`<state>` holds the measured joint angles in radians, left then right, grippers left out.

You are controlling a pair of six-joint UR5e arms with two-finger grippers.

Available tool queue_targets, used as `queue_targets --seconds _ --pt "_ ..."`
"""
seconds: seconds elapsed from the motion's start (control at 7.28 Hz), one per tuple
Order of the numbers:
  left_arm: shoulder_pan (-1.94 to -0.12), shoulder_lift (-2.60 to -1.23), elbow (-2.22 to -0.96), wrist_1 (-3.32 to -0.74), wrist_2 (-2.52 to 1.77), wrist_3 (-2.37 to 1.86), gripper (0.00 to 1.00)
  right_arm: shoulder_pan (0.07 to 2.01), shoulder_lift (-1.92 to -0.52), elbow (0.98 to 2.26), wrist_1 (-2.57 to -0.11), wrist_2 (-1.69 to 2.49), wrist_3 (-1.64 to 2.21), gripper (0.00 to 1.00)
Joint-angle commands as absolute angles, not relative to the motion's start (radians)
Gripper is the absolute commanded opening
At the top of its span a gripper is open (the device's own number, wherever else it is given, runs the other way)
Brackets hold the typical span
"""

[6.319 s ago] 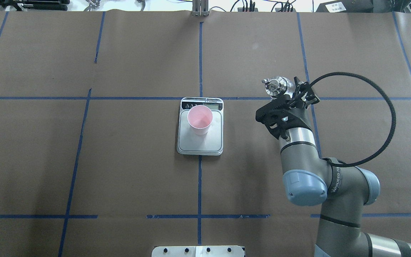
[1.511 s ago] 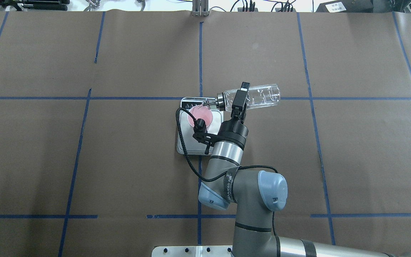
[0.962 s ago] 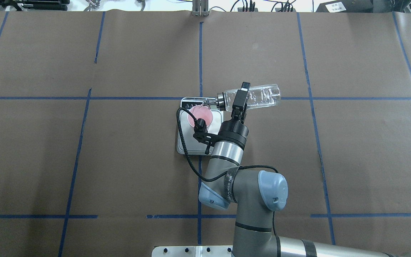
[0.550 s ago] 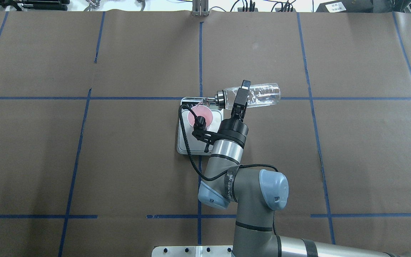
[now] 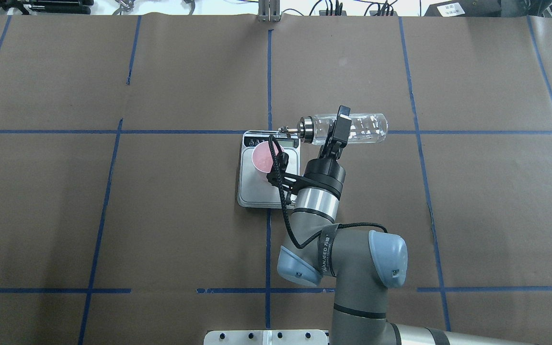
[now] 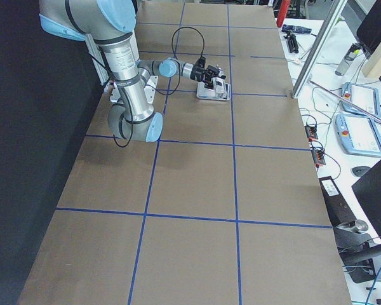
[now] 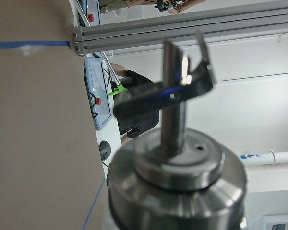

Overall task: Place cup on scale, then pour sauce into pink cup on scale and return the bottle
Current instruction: 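Tilt the bottle back upright with the right gripper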

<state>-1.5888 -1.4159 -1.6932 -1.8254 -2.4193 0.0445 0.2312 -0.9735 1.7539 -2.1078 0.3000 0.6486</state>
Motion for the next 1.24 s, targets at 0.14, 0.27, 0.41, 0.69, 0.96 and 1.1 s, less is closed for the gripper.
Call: queue_targets --seconds 0.14,0.27,0.41,0.69,0.96,1.1 --pt "-1.589 -1.414 -1.695 -1.825 -2.437 0.044 1.00 0.206 -0.991 1.841 -1.977 0.376 0.736 0.00" --pt "-1.589 -1.416 -1.695 -1.827 -2.437 0.044 1.00 0.198 -0.992 1.841 -1.850 0.402 0.736 0.00" --pt "-1.589 -1.416 -1.695 -1.827 -2.437 0.044 1.00 0.192 -0.999 1.841 -1.730 0.426 0.736 0.00" --pt "-1.589 -1.414 -1.695 -1.830 -2.437 0.044 1.00 0.186 -1.057 1.844 -1.422 0.507 0.736 0.00" --pt "-1.589 -1.414 -1.695 -1.835 -2.437 0.044 1.00 0.192 -1.088 1.844 -1.204 0.583 0.738 0.00" --pt "-1.589 -1.414 -1.695 -1.835 -2.437 0.046 1.00 0.195 -1.094 1.844 -1.130 0.604 0.782 0.00"
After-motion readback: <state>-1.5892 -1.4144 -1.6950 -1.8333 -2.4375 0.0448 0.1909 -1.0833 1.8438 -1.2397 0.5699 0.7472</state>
